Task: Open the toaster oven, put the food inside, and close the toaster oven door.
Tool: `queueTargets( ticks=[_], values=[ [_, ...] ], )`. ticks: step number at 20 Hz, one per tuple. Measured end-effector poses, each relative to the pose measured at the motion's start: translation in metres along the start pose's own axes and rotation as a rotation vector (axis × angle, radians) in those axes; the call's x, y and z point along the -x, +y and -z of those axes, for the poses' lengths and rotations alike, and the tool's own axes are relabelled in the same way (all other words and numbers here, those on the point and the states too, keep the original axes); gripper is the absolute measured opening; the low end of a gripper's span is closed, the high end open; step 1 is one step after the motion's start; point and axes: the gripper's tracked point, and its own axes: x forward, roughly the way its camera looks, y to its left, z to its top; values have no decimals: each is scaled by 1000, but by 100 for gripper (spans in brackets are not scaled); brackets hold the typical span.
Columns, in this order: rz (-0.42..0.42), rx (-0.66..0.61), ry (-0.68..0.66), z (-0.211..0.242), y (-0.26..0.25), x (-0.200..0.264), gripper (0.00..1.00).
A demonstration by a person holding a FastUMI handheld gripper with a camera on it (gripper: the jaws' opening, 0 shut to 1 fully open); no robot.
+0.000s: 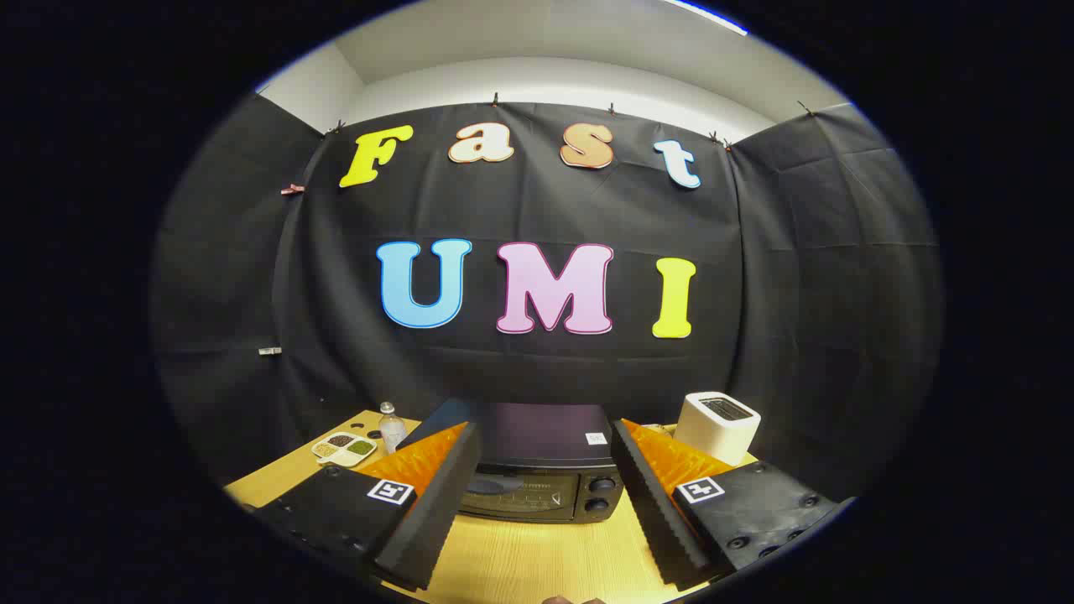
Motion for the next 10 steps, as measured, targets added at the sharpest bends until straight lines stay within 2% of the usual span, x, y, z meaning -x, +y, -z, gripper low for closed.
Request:
queueTargets(
  ticks=[10],
  values=[
    [-27,9,14,4,11,2,97]
  ],
)
